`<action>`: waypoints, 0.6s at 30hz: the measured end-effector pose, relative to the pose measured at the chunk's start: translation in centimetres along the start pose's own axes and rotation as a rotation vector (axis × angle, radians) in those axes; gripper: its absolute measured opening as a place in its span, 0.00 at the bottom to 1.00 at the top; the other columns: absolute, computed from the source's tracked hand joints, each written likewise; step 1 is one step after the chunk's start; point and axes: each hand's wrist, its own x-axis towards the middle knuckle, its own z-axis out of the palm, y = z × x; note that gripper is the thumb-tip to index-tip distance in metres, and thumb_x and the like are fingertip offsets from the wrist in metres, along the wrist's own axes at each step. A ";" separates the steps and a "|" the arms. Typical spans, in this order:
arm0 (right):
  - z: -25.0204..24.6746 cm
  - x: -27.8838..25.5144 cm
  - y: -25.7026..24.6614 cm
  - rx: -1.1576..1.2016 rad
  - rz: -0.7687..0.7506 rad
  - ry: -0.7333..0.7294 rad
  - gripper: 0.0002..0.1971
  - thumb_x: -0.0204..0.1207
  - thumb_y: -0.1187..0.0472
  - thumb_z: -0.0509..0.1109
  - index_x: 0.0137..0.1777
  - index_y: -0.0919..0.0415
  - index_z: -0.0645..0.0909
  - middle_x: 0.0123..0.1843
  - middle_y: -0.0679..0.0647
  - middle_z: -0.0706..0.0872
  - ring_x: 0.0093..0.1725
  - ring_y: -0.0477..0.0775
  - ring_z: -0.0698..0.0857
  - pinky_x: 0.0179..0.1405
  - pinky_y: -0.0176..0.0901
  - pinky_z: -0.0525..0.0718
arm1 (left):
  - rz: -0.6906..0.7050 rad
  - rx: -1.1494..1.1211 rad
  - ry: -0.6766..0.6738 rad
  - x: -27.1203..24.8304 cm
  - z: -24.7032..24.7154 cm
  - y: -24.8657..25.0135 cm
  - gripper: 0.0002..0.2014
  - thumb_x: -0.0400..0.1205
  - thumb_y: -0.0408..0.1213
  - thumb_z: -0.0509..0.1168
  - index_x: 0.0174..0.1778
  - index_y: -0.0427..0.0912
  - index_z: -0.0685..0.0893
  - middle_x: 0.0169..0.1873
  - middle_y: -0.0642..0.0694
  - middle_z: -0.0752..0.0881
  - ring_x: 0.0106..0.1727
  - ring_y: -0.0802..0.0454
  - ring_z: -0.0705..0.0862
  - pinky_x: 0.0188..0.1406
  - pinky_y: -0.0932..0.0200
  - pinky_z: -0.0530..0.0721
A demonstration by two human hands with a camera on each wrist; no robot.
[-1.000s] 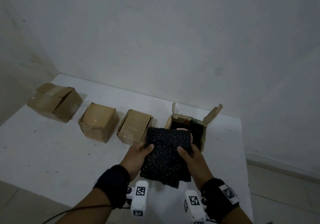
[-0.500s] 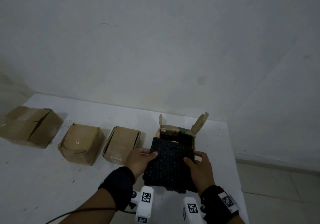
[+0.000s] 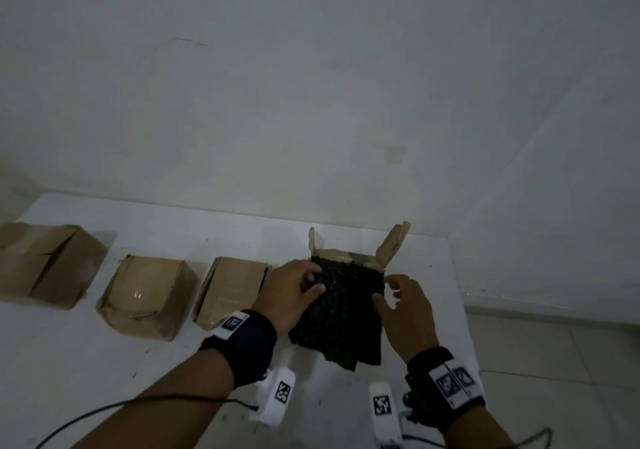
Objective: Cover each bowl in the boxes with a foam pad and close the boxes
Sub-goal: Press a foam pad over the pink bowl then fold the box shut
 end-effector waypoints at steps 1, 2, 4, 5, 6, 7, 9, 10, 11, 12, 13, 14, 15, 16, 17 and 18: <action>-0.1 -0.6 0.3 -0.037 -0.046 -0.104 0.16 0.76 0.55 0.72 0.62 0.55 0.77 0.56 0.51 0.79 0.56 0.51 0.80 0.56 0.41 0.78 | 0.006 -0.001 -0.146 -0.5 -0.2 -0.1 0.18 0.78 0.48 0.72 0.62 0.50 0.84 0.52 0.52 0.85 0.52 0.55 0.84 0.57 0.52 0.84; -0.1 -1.0 0.6 -0.089 -0.084 -0.233 0.18 0.75 0.53 0.73 0.63 0.54 0.78 0.57 0.51 0.79 0.57 0.50 0.79 0.57 0.39 0.78 | 0.008 0.051 -0.291 -0.8 -0.2 -0.4 0.20 0.77 0.49 0.73 0.64 0.51 0.84 0.56 0.52 0.86 0.56 0.55 0.84 0.59 0.52 0.84; 0.3 -1.5 0.9 -0.218 -0.155 -0.469 0.23 0.74 0.47 0.73 0.68 0.52 0.76 0.62 0.50 0.78 0.61 0.49 0.77 0.62 0.38 0.75 | 0.047 0.238 -0.464 -0.6 0.1 -1.2 0.22 0.78 0.49 0.71 0.67 0.51 0.83 0.64 0.51 0.85 0.63 0.52 0.83 0.64 0.50 0.82; 0.7 -1.6 1.0 -0.292 -0.189 -0.555 0.25 0.75 0.47 0.72 0.70 0.52 0.75 0.65 0.51 0.77 0.64 0.51 0.75 0.65 0.39 0.73 | 0.057 0.298 -0.492 -0.4 0.3 -1.4 0.20 0.80 0.47 0.69 0.68 0.51 0.82 0.66 0.50 0.84 0.65 0.51 0.83 0.65 0.50 0.82; 1.1 -1.5 1.1 -0.368 -0.218 -0.613 0.26 0.77 0.47 0.70 0.73 0.53 0.73 0.69 0.52 0.75 0.67 0.52 0.73 0.67 0.39 0.71 | 0.055 0.322 -0.498 -0.1 0.5 -1.4 0.18 0.82 0.44 0.67 0.69 0.52 0.82 0.67 0.48 0.84 0.65 0.49 0.83 0.64 0.50 0.82; 1.4 -1.2 1.0 -0.435 -0.236 -0.644 0.26 0.79 0.49 0.67 0.76 0.54 0.70 0.72 0.53 0.73 0.69 0.54 0.72 0.69 0.39 0.69 | 0.036 0.324 -0.496 0.2 0.7 -1.3 0.17 0.84 0.42 0.64 0.69 0.52 0.82 0.67 0.46 0.84 0.64 0.47 0.84 0.63 0.50 0.83; 1.6 -0.3 0.7 -0.515 -0.255 -0.665 0.25 0.83 0.54 0.62 0.79 0.55 0.66 0.75 0.54 0.71 0.71 0.54 0.71 0.69 0.38 0.67 | 0.017 0.344 -0.502 0.7 1.1 -1.0 0.19 0.85 0.36 0.60 0.72 0.52 0.80 0.67 0.42 0.84 0.63 0.42 0.84 0.61 0.49 0.84; 1.6 0.3 0.6 -0.540 -0.262 -0.671 0.24 0.84 0.56 0.60 0.80 0.55 0.64 0.76 0.55 0.71 0.71 0.54 0.72 0.68 0.37 0.67 | 0.024 0.372 -0.517 1.0 1.3 -0.8 0.20 0.85 0.34 0.60 0.73 0.51 0.79 0.67 0.39 0.84 0.63 0.40 0.83 0.61 0.48 0.84; 1.7 0.9 0.4 -0.561 -0.268 -0.682 0.24 0.84 0.59 0.59 0.80 0.56 0.63 0.76 0.56 0.71 0.71 0.55 0.73 0.67 0.37 0.68 | 0.035 0.401 -0.532 1.2 1.6 -0.6 0.22 0.84 0.32 0.61 0.74 0.50 0.78 0.66 0.37 0.83 0.63 0.38 0.83 0.61 0.48 0.83; 1.8 1.4 0.3 -0.579 -0.277 -0.692 0.24 0.84 0.61 0.59 0.80 0.56 0.64 0.75 0.56 0.71 0.70 0.56 0.73 0.67 0.38 0.70 | 0.052 0.436 -0.540 1.5 1.9 -0.4 0.23 0.82 0.30 0.63 0.73 0.49 0.78 0.64 0.36 0.84 0.62 0.37 0.83 0.60 0.48 0.83; 1.9 1.8 0.2 -0.594 -0.285 -0.698 0.25 0.83 0.63 0.60 0.79 0.57 0.64 0.75 0.57 0.71 0.70 0.57 0.74 0.66 0.40 0.71 | 0.076 0.468 -0.534 1.7 2.2 -0.1 0.23 0.80 0.29 0.65 0.72 0.47 0.80 0.62 0.36 0.85 0.61 0.37 0.83 0.59 0.49 0.83; 2.0 2.1 0.2 -0.601 -0.298 -0.694 0.25 0.82 0.63 0.61 0.79 0.57 0.65 0.74 0.58 0.71 0.69 0.57 0.74 0.66 0.41 0.72 | 0.091 0.492 -0.513 1.9 2.4 0.0 0.23 0.77 0.28 0.66 0.69 0.46 0.82 0.60 0.35 0.85 0.59 0.36 0.84 0.57 0.49 0.83; 2.1 2.4 0.2 -0.602 -0.310 -0.689 0.25 0.82 0.63 0.62 0.79 0.56 0.66 0.74 0.58 0.72 0.69 0.58 0.75 0.65 0.40 0.72 | 0.098 0.514 -0.491 2.0 2.6 0.1 0.22 0.75 0.28 0.68 0.65 0.45 0.84 0.59 0.36 0.86 0.58 0.36 0.84 0.56 0.50 0.83; 1.9 2.6 0.1 -0.588 -0.311 -0.681 0.24 0.82 0.61 0.63 0.78 0.55 0.67 0.73 0.58 0.73 0.68 0.57 0.75 0.65 0.40 0.71 | 0.108 0.537 -0.471 2.2 2.8 0.0 0.21 0.74 0.28 0.69 0.63 0.43 0.84 0.58 0.36 0.86 0.58 0.36 0.85 0.55 0.50 0.83; 1.8 2.9 -0.1 -0.560 -0.303 -0.676 0.25 0.81 0.58 0.65 0.77 0.55 0.68 0.72 0.57 0.74 0.68 0.56 0.75 0.64 0.40 0.71 | 0.121 0.567 -0.459 2.3 3.0 -0.1 0.21 0.73 0.28 0.70 0.63 0.42 0.84 0.59 0.37 0.86 0.58 0.37 0.85 0.54 0.50 0.82; 1.5 3.0 -0.1 -0.532 -0.296 -0.678 0.26 0.79 0.54 0.68 0.76 0.54 0.69 0.70 0.56 0.75 0.67 0.56 0.76 0.64 0.41 0.72 | 0.133 0.602 -0.454 2.3 3.2 -0.3 0.21 0.73 0.30 0.71 0.63 0.41 0.83 0.59 0.37 0.84 0.58 0.37 0.84 0.54 0.50 0.82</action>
